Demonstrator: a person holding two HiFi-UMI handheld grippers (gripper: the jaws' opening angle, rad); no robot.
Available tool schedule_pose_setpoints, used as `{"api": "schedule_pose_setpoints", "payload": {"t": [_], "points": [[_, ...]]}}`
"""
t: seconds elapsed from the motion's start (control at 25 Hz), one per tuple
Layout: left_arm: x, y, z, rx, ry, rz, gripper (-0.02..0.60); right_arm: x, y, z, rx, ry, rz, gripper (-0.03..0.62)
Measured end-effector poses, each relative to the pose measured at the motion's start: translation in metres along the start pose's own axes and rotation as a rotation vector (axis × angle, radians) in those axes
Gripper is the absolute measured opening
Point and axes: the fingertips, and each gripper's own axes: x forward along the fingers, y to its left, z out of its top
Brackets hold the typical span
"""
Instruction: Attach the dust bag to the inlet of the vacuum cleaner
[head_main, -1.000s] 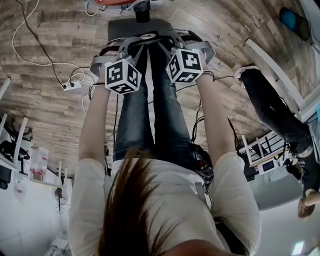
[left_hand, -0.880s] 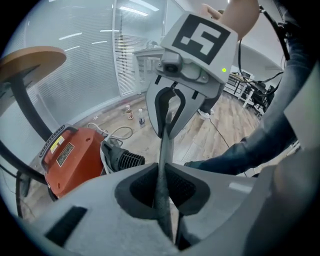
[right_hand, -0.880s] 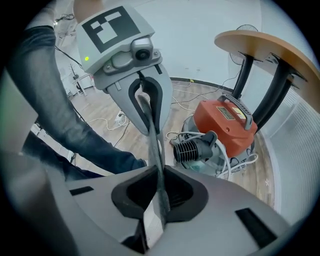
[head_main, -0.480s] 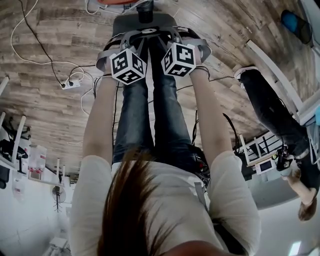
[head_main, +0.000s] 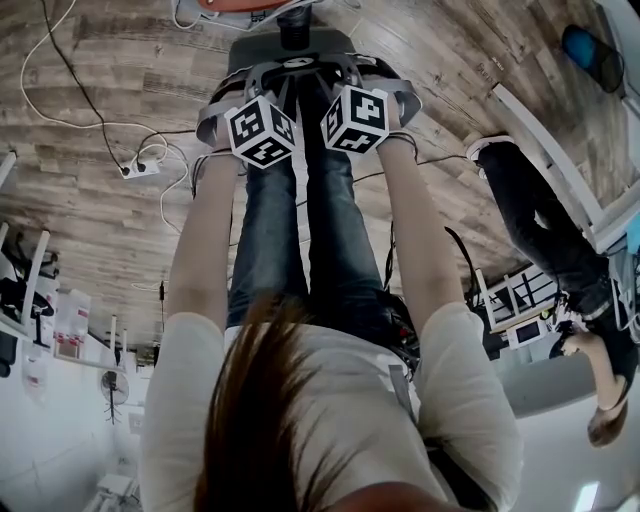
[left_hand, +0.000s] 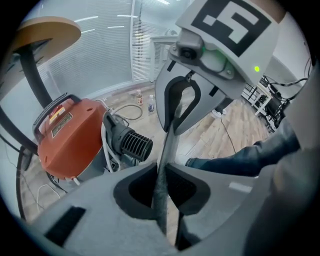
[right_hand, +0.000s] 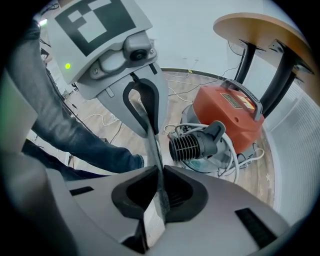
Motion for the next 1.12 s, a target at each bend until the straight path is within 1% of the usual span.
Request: {"api": "schedule_pose_setpoints", "payload": {"t": [0.16,0.44,0.96,1.12], "points": [[0.004,0.006,0.001,0.020,0.017,0.012,0.041,0.003,-0.005,-0.001,0.012,0.001,0.000,0.034],[0.006,0.016,0.000,0.022,0.023,0.027,0.041,0.006,-0.014,0.003,0.016,0.004,-0.012,0.034],[0.010,0.034,0.002,0.029,0.026,0.030,0.041,0.011,-0.031,0.007,0.015,0.002,-0.007,0.034],[0.013,0.036,0.005,0.042,0.026,0.026,0.041,0.012,-0.032,0.005,0.013,0.002,-0.001,0.032]]}}
